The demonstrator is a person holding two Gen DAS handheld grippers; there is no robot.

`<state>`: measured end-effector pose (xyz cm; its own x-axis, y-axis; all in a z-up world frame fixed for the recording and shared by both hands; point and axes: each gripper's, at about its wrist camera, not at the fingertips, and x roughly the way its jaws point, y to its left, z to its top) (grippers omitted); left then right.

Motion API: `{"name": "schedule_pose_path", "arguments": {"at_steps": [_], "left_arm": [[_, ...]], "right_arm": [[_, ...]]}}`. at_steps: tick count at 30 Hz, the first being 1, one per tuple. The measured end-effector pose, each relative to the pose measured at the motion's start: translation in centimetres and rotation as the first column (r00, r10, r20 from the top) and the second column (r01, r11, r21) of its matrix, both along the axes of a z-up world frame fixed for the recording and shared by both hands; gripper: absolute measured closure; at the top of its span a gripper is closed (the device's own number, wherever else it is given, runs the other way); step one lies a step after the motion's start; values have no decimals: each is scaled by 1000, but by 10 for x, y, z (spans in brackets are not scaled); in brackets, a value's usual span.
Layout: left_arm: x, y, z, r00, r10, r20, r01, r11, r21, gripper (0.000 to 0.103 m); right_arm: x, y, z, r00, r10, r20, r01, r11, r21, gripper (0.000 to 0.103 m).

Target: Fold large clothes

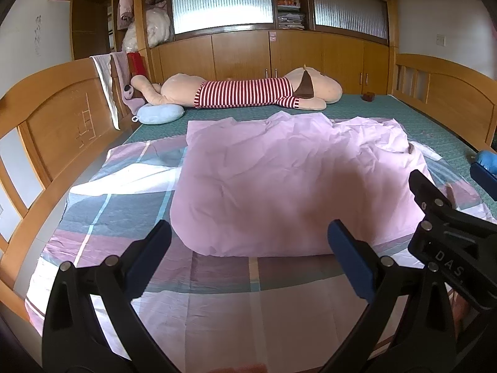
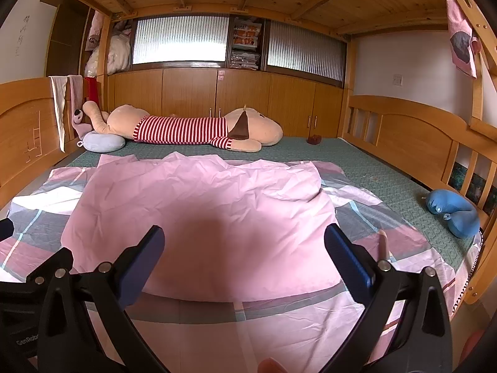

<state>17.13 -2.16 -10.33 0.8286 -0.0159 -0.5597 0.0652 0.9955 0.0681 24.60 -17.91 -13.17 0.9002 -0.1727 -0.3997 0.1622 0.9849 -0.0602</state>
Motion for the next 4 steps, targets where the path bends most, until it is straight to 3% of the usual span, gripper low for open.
{"name": "schedule_pose_path", "arguments": {"at_steps": [4], "left_arm": [[1, 2, -1, 1000, 4, -10, -4, 1000, -8, 2]], "right_arm": [[2, 0, -2, 1000, 1, -14, 0, 1000, 10, 1]]}}
